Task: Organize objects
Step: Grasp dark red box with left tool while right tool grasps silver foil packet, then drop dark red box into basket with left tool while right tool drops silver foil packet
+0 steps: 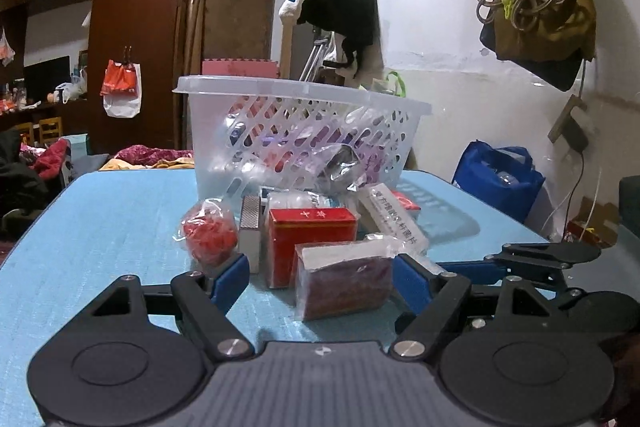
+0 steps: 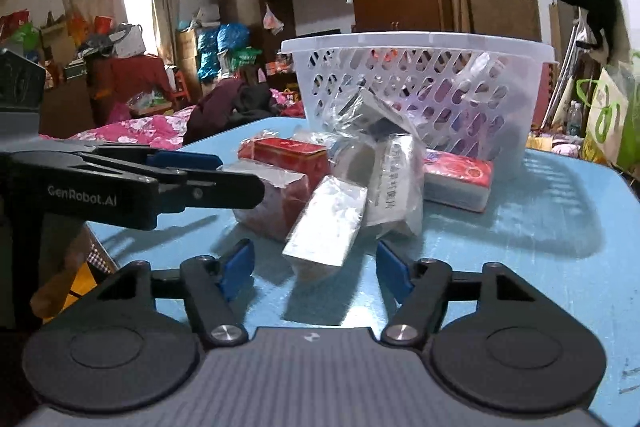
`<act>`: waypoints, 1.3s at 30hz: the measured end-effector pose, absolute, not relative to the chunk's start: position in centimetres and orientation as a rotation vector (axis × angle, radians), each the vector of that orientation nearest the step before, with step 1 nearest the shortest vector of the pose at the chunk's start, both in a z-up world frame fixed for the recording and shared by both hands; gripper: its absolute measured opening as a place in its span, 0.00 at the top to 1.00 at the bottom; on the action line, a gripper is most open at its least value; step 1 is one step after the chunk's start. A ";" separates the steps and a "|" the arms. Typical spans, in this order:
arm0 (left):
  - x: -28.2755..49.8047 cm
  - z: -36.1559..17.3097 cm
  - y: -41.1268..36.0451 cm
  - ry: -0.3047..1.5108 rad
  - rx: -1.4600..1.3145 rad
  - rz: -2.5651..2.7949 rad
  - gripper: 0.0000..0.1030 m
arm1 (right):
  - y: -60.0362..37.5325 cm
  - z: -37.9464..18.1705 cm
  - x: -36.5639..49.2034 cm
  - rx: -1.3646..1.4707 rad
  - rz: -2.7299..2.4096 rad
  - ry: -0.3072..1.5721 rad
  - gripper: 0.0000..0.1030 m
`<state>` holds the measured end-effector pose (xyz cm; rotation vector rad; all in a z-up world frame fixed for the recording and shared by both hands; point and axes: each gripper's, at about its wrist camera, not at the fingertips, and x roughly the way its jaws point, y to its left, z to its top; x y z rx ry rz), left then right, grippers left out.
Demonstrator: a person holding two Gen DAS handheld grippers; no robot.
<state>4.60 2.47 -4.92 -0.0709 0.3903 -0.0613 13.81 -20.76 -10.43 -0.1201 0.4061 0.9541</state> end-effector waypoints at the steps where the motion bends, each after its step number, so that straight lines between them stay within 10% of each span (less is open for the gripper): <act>1: 4.6 -5.0 2.5 0.391 -0.071 -0.064 0.20 | -20.8 -10.4 13.8 -0.118 0.946 0.401 0.48; 4: 4.6 -5.0 2.2 0.393 -0.067 -0.066 0.20 | -21.2 -10.3 13.7 -0.117 0.936 0.394 0.67; 18: 6.1 -5.5 -1.5 0.431 -0.002 -0.030 0.21 | -26.7 -9.7 14.2 -0.064 0.851 0.346 0.68; 20: 6.4 -5.8 -1.6 0.443 -0.002 0.015 0.41 | -26.7 -9.6 14.2 -0.061 0.853 0.338 0.68; 39: 6.1 2.3 4.4 0.263 -0.051 -0.014 0.41 | -25.2 -2.9 17.9 0.008 0.914 0.225 0.68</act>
